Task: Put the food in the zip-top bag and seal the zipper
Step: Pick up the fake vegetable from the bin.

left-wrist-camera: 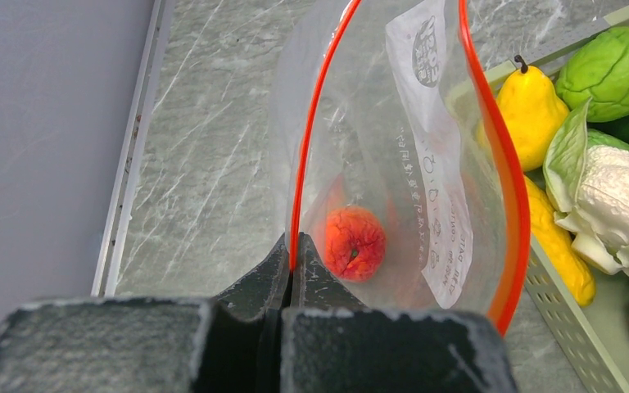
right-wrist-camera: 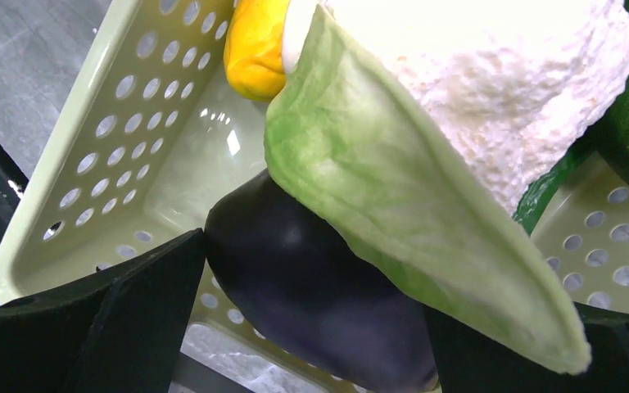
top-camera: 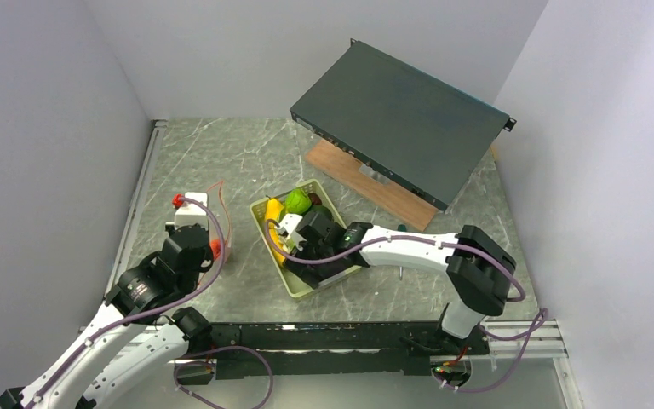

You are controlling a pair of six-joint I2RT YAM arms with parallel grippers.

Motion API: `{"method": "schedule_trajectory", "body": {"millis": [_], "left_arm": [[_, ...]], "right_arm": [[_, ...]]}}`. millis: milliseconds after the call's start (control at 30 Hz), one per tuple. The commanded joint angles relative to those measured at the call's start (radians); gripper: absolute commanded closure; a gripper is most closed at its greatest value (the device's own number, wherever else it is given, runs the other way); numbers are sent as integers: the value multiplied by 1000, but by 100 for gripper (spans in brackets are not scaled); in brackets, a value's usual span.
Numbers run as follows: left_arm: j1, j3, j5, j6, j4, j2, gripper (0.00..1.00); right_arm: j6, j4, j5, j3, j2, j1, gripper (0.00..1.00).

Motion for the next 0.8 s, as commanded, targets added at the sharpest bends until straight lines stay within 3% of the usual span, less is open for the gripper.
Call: {"method": "schedule_trajectory", "body": {"millis": [0, 167, 400, 767], "left_arm": [[3, 2, -1, 7, 31, 11, 100], [3, 0, 6, 10, 34, 9, 100], [2, 1, 0, 5, 32, -4, 100], [3, 2, 2, 8, 31, 5, 100]], "right_arm": [[-49, -85, -10, 53, 37, -10, 3], [-58, -50, -32, 67, 99, -13, 5], [-50, -57, -1, 96, 83, -7, 18], [-25, -25, 1, 81, -134, -3, 55]]}}
